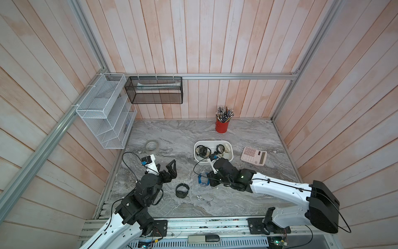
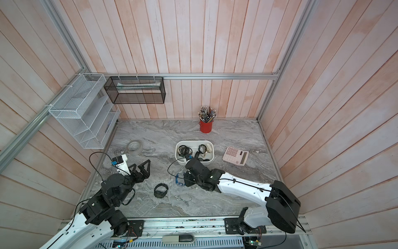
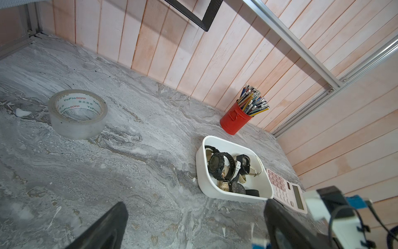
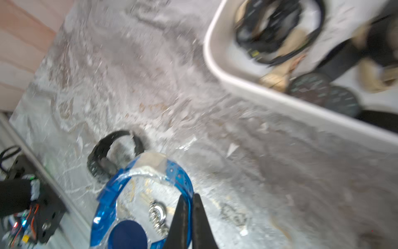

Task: Put the watch into the storage box
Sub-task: Pick up the watch at the center of the board, then place the watch in the storage box.

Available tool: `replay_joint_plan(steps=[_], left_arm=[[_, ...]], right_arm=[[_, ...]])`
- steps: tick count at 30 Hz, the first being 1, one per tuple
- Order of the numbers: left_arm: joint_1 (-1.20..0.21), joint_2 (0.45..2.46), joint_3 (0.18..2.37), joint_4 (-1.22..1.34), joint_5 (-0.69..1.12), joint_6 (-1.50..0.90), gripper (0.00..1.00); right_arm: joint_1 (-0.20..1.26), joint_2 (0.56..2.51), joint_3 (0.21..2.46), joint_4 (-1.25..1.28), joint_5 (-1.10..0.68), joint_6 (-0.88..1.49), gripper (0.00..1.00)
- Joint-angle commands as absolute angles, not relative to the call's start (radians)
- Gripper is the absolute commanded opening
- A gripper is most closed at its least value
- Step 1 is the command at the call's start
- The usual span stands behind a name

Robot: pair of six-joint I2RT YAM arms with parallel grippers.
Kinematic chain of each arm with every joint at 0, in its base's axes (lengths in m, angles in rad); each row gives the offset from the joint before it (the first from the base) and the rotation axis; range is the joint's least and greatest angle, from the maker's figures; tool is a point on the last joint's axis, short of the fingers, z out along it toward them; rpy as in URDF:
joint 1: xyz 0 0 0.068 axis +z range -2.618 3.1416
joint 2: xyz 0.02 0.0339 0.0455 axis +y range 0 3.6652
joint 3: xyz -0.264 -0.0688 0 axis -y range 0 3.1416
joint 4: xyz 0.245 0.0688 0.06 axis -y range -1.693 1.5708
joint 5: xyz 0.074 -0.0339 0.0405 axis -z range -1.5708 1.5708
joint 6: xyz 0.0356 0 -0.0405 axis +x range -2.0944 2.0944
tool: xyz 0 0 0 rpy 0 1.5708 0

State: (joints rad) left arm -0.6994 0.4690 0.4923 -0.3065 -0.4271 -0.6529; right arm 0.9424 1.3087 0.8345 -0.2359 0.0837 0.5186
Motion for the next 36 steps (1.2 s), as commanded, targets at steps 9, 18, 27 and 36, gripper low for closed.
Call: replay_joint_plan(steps=[9,18,27,36], left_arm=[[-0.695,0.507,0.47,-0.302,-0.369,-0.707,1.0],[-0.694,0.542,0.466,-0.313,-0.342,-0.725,1.0],[-0.693,0.572,0.475,-0.308,-0.326,-0.724,1.0],[-0.693,0.588,0.485,-0.313,-0.326,-0.726,1.0]], right_arm=[[0.585,1.318,0.91,-0.184,0.118,0.326,0.0],[0.503,1.464,0.971,-0.108,0.107,0.27,0.0],[0.482,1.572,0.99,-0.067,0.098,0.259,0.0],[0.48,1.678,0.997,-0.057,0.08,0.251,0.0]])
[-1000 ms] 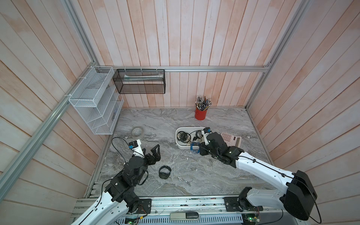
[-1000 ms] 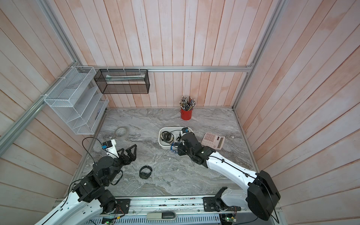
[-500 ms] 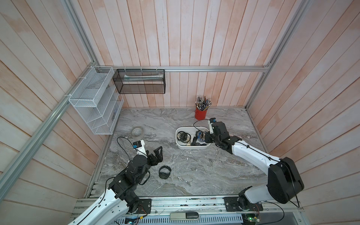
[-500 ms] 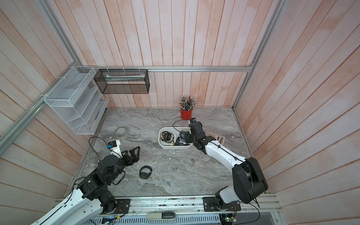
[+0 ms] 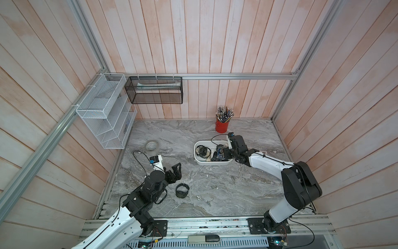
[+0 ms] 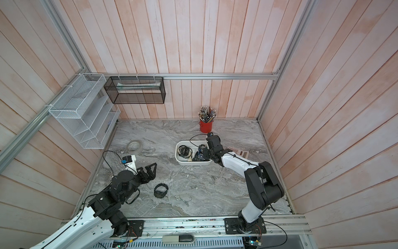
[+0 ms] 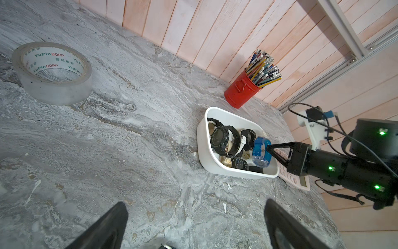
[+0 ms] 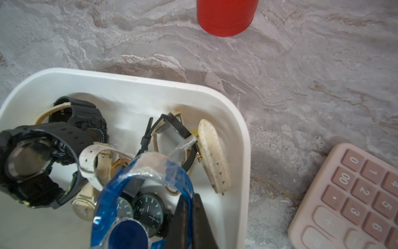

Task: Put the watch into the storage box
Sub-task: Place the watch in the storage box.

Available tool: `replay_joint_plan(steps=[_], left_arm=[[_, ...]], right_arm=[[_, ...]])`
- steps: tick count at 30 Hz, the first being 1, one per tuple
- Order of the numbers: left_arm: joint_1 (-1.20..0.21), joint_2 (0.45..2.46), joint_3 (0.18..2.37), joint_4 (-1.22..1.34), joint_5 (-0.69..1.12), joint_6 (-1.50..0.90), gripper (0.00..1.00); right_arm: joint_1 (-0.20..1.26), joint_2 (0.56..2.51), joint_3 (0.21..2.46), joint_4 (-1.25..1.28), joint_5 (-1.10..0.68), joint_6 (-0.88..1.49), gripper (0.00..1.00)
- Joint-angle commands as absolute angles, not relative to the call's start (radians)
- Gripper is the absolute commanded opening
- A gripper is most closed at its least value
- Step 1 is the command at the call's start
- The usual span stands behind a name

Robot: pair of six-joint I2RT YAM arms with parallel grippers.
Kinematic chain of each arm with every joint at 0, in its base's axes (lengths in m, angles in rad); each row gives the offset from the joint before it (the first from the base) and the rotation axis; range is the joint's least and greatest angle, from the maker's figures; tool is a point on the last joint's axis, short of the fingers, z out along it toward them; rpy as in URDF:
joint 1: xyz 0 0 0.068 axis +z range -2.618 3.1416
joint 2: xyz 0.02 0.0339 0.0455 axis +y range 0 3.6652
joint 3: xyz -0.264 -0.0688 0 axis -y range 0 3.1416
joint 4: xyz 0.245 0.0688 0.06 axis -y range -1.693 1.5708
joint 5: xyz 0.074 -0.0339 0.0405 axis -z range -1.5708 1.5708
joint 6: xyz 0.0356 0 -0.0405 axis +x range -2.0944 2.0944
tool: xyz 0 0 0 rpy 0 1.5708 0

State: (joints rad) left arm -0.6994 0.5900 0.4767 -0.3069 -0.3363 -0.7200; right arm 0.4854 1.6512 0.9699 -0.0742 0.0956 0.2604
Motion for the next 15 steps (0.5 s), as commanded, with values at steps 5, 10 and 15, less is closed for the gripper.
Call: replay_joint_plan(steps=[5,10,15], left_arm=[[-0.693,0.585,0.478,-0.302,-0.327,-0.728,1.0],[-0.693,0.593,0.488,-0.311,-0.325,-0.732,1.0],[-0.693,0.593,0.48,-0.3,-0.328,-0.731,1.0]], right_arm=[[0.48,1.71,1.008,-0.063,0.065,0.251,0.0],[0.48,1.666,1.029,-0.09,0.058,0.264,0.16],[0.479,1.568,1.028,-0.101,0.02,0.272,0.49]])
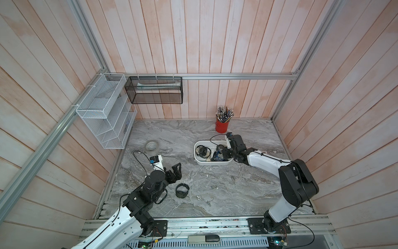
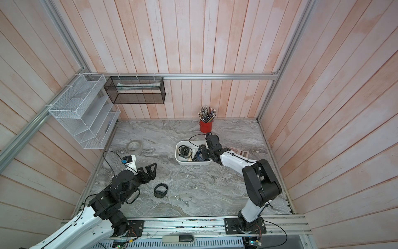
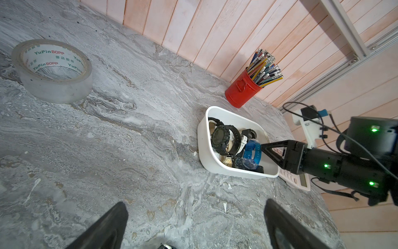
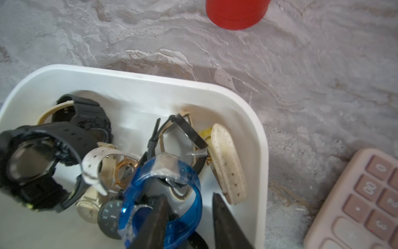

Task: Put the watch into the storage box
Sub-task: Place the watch in the storage box.

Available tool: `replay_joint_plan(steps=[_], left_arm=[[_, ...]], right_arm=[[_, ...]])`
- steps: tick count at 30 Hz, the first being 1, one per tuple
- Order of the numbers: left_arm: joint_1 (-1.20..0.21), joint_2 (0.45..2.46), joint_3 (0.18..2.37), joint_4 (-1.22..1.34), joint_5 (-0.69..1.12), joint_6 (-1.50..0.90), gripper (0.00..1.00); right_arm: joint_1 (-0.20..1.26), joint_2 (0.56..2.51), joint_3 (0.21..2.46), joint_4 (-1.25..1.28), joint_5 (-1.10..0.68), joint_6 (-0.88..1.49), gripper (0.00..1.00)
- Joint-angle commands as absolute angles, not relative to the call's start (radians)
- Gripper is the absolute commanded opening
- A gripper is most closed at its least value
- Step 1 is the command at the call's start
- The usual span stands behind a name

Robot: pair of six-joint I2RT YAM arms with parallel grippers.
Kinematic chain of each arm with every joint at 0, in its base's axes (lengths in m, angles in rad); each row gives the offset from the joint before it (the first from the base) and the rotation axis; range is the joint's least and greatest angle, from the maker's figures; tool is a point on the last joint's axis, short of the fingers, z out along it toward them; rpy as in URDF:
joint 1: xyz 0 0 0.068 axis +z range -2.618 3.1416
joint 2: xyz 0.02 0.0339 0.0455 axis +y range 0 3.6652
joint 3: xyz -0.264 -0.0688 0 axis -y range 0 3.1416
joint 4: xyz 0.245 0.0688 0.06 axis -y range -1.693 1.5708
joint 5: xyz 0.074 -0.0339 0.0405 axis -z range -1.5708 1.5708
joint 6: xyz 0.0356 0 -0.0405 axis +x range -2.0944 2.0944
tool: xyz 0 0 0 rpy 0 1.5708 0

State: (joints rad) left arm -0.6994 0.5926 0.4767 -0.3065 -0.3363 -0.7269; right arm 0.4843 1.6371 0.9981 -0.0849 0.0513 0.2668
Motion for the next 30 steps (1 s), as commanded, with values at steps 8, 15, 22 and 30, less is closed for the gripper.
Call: replay_joint_plan(steps=[8,15,22,30], left_arm=[[-0.693,0.625,0.482,-0.266,-0.318,-0.728,1.0],[-0.692,0.649,0.484,-0.271,-0.301,-0.739,1.0],[-0.692,0.655,0.49,-0.335,-0.286,-0.763,1.0],[-0.693,0.714,0.522,-0.506,-0.208,-0.852,0.85]], right_arm=[[0.477,1.394,0.948,-0.089,-0.07,0.293,0.66],[0.476,1.184,0.699,0.09,-0.11,0.346,0.79],[0.477,1.12,0.662,0.112,-0.075,0.341,0.84],[0.477,1.15,0.673,0.136,-0.094,0.356,0.85]])
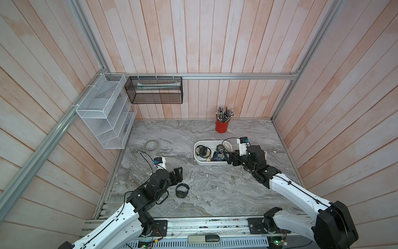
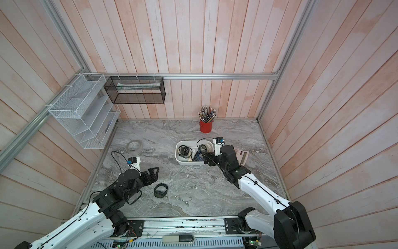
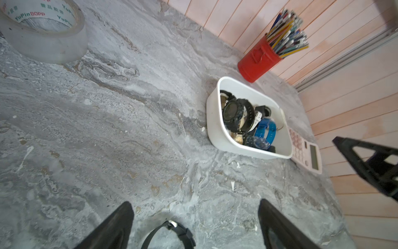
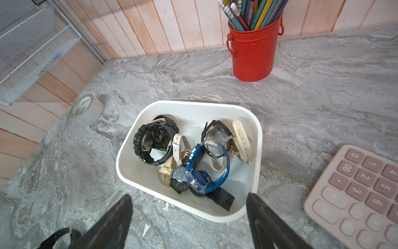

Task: Put the watch into the storage box
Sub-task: Place the watch in the storage box, then pick up the watch at the center of the board.

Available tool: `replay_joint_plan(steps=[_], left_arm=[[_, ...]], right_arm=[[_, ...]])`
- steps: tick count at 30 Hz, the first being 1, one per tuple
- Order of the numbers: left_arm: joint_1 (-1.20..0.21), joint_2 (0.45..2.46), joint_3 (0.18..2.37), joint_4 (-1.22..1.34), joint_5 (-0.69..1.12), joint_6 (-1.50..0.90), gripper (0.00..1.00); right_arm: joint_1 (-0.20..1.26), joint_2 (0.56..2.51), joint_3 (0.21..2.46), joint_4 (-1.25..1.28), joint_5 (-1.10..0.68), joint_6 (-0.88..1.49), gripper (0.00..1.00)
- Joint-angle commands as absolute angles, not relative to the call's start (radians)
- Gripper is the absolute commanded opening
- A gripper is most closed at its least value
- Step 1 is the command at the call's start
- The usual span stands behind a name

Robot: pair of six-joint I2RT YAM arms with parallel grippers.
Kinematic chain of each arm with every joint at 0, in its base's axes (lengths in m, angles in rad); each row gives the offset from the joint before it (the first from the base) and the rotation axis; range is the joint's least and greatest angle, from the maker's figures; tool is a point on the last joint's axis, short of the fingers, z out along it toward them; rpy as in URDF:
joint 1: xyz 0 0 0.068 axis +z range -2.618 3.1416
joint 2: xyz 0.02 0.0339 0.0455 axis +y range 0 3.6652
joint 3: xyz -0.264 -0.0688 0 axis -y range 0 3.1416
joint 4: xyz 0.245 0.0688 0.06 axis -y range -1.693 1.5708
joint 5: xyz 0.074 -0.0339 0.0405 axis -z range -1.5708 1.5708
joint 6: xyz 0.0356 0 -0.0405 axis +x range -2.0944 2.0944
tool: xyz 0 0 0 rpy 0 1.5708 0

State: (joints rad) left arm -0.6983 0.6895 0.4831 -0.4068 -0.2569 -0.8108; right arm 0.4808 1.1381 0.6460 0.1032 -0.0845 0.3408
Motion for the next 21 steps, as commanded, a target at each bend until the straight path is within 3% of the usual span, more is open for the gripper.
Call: replay_joint_plan(steps=[1,9,21], left_arm=[[-0.692,0.732,0.531,-0.526,-0.192,-0.86,0.82],[-0.692,0.829,0.57,-0.677,-0.174,-0.944,0.59],[-0.692,0.96,0.541,-0.603,-0.102,-0.919,0.53]], right_arm=[[0.477,1.154,0.673,0.137,-0.094,0.357,0.85],[0.477,1.161,0.679,0.131,-0.086,0.356,0.85],[0.476,1.149,0.671,0.126,-0.076,0.353,0.85]])
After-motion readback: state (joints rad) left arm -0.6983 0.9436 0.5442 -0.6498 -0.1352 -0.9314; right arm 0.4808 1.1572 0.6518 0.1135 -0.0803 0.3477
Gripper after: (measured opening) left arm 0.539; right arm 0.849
